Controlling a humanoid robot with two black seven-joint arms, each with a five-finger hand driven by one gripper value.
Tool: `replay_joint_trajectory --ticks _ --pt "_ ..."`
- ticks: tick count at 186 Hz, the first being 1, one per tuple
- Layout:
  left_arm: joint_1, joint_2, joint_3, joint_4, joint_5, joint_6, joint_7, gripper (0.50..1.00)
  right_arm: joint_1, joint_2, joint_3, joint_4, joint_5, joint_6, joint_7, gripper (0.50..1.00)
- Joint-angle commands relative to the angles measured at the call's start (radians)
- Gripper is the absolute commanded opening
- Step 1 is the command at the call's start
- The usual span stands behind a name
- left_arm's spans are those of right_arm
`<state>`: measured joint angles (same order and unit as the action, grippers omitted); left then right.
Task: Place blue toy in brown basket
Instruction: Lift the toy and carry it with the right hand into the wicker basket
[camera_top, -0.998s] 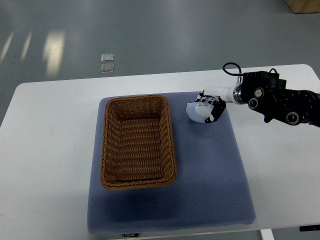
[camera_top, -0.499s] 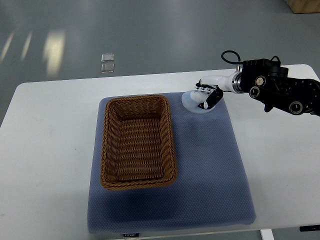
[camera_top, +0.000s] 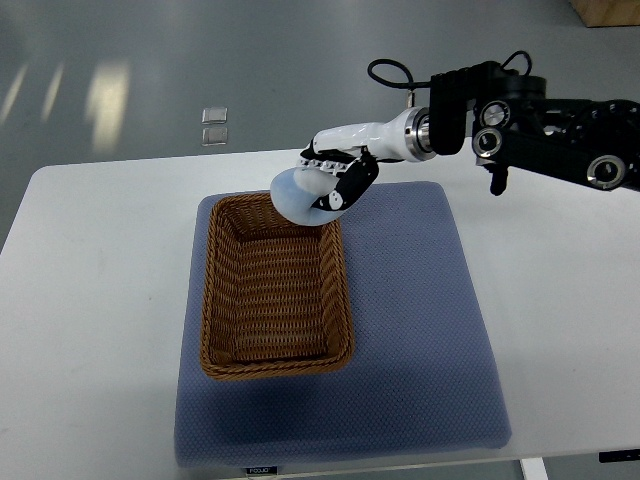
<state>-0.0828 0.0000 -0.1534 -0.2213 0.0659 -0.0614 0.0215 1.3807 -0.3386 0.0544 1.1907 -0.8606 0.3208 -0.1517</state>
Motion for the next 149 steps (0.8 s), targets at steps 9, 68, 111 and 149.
replay_joint_trajectory --ticks 9,68,111,149 --pt "0.0 0.0 0.0 -0.003 0.0 0.0 0.0 1.0 -0.014 0.151 -0.064 -0.076 -0.006 -0.045 0.0 0.584" --pt "-0.002 0.0 0.0 -0.004 0.0 0.0 0.0 1.0 -0.118 0.326 -0.084 -0.22 -0.061 -0.08 0.0 0.619" --pt "-0.002 0.0 0.0 -0.003 0.0 0.0 0.0 1.0 -0.164 0.339 -0.08 -0.246 -0.069 -0.091 0.007 0.809" --pt "-0.002 0.0 0.0 -0.003 0.0 0.0 0.0 1.0 -0.14 0.334 -0.064 -0.253 -0.061 -0.089 0.007 0.903"
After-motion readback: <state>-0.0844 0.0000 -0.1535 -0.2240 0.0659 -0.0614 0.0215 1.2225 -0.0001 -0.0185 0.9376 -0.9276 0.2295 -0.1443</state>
